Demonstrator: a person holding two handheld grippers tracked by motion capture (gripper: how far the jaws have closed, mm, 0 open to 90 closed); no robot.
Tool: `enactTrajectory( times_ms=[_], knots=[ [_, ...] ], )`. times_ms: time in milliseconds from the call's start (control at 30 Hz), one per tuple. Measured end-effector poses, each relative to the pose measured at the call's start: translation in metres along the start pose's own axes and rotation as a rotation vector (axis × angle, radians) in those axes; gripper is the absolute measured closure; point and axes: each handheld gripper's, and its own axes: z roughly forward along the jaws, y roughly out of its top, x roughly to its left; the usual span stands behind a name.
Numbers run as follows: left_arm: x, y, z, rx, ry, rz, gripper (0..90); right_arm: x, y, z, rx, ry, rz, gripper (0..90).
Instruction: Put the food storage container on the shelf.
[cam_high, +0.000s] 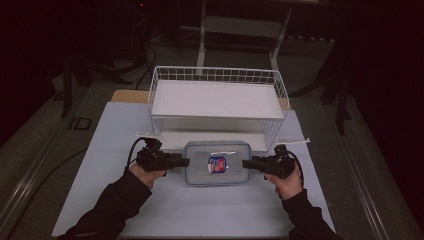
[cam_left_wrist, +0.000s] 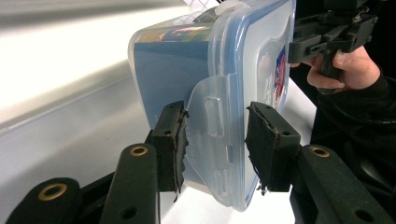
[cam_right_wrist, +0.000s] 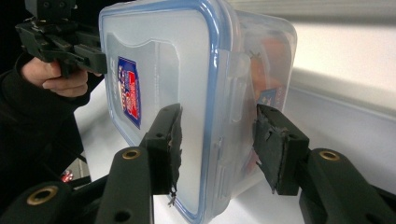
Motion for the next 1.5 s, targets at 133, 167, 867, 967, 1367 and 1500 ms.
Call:
enactTrajectory(
  times_ms=[133,167,867,967,1367,1500],
  knots=[
    [0.007,0.005,0.004,-0.008,-0.001,-0.003,57.8,-0.005,0.006,0.002,-0.007,-0.010,-0.006,52.5],
    [0.009,0.006,0.005,-0.009,0.000,-0.002,57.8,-0.008,0.009,0.004,-0.015,-0.015,-0.009,52.5],
    [0.035,0.022,0.032,-0.086,0.074,0.055,56.3,-0.045,0.021,0.018,-0.062,-0.033,-0.012,52.3],
    [0.040,0.021,0.036,-0.100,0.088,0.054,55.5,-0.047,0.022,0.022,-0.068,-0.049,-0.017,52.3],
    [0.048,0.026,0.046,-0.156,0.140,0.086,53.8,-0.057,0.028,0.027,-0.109,-0.084,-0.023,51.7],
    [0.050,0.027,0.048,-0.169,0.133,0.088,53.5,-0.058,0.030,0.028,-0.115,-0.084,-0.006,51.7]
  ],
)
